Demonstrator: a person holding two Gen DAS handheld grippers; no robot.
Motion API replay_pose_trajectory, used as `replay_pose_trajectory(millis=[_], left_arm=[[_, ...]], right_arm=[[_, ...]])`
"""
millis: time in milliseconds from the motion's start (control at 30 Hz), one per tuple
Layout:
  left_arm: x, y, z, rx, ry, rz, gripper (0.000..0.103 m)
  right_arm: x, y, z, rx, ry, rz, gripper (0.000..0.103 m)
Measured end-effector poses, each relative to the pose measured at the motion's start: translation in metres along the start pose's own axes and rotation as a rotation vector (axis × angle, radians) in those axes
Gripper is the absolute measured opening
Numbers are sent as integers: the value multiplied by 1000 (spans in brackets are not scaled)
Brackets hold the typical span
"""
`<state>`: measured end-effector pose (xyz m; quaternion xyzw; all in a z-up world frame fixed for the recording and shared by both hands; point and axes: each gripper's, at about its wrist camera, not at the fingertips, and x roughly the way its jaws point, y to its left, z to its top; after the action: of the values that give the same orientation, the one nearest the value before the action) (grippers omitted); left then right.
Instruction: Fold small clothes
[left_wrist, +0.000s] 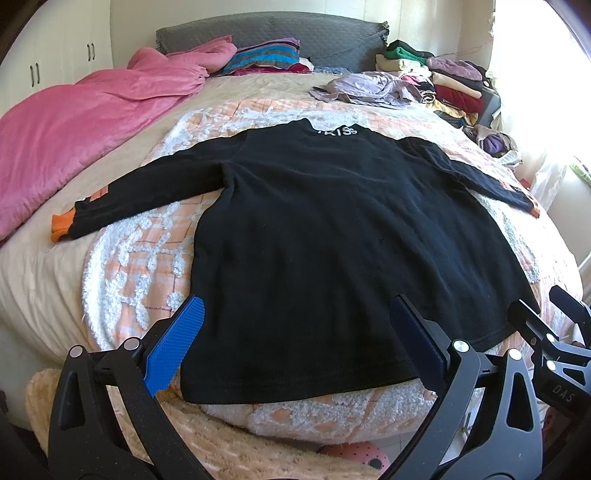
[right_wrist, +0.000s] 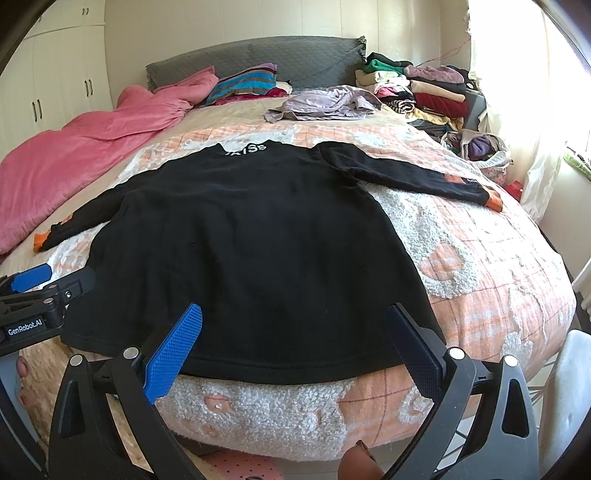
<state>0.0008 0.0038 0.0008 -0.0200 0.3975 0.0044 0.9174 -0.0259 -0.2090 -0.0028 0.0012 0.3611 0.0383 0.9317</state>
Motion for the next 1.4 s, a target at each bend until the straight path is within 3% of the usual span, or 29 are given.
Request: replay_pose_trajectory(millis=[967, 1400], left_arm=[[12, 1, 6, 5, 16, -4, 94], [42, 1, 44, 19, 43, -19, 94]], right_arm=[[8, 9, 9, -30, -3, -9, 99], [41, 6, 37, -20, 15, 8, 99]])
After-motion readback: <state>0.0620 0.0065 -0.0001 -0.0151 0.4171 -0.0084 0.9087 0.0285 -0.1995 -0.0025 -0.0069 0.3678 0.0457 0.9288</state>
